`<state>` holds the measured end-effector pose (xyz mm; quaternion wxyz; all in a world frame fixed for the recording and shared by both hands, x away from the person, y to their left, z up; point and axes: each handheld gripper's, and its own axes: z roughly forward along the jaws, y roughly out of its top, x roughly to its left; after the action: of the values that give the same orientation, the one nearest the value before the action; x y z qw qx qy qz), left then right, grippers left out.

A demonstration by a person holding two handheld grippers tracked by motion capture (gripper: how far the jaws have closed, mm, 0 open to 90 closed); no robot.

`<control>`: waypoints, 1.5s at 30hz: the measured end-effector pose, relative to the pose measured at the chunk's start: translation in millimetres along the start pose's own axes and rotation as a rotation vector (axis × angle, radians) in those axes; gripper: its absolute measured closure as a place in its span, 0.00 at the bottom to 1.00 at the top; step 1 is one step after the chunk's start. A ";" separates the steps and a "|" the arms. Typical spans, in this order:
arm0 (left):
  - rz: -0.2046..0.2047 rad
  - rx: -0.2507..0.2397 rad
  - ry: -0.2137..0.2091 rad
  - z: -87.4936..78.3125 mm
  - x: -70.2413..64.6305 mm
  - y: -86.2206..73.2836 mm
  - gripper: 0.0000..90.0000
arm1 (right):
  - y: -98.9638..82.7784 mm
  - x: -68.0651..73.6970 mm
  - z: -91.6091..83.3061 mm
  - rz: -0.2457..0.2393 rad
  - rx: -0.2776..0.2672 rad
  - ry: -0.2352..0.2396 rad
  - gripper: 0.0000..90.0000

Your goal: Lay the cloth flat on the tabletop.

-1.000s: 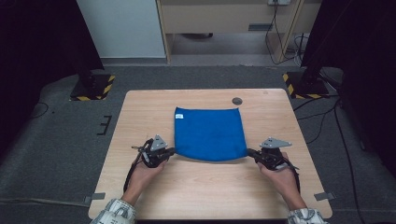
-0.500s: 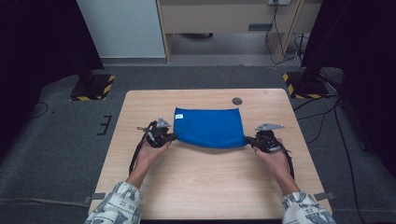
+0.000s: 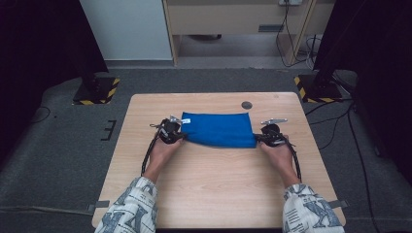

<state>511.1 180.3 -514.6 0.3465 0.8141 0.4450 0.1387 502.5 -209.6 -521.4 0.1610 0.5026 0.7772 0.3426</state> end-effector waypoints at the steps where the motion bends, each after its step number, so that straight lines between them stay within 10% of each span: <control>1: 0.001 -0.017 -0.004 0.9 -0.2 -0.8 0.89 | -0.5 -1.3 2.5 0.005 0.004 0.000 0.98; 8: -0.031 -0.129 0.043 -12.8 6.5 -4.1 0.56 | -3.3 -6.2 -4.9 0.034 -0.048 -0.024 0.70; 20: -0.002 -0.176 0.035 -39.4 11.8 -24.3 0.62 | -17.2 -10.3 -23.6 0.038 -0.082 0.019 0.78; 35: 0.043 -0.160 0.008 -36.8 5.4 -38.6 0.64 | -8.1 1.2 -2.7 0.044 -0.014 0.036 0.48; 45: 0.078 -0.159 -0.013 -28.3 -1.1 -38.0 0.71 | -9.2 7.0 -0.3 0.008 -0.026 0.049 0.87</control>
<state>471.5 205.8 -520.2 0.4072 0.8015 0.3983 0.1819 493.1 -205.9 -526.9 0.1472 0.4953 0.7742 0.3655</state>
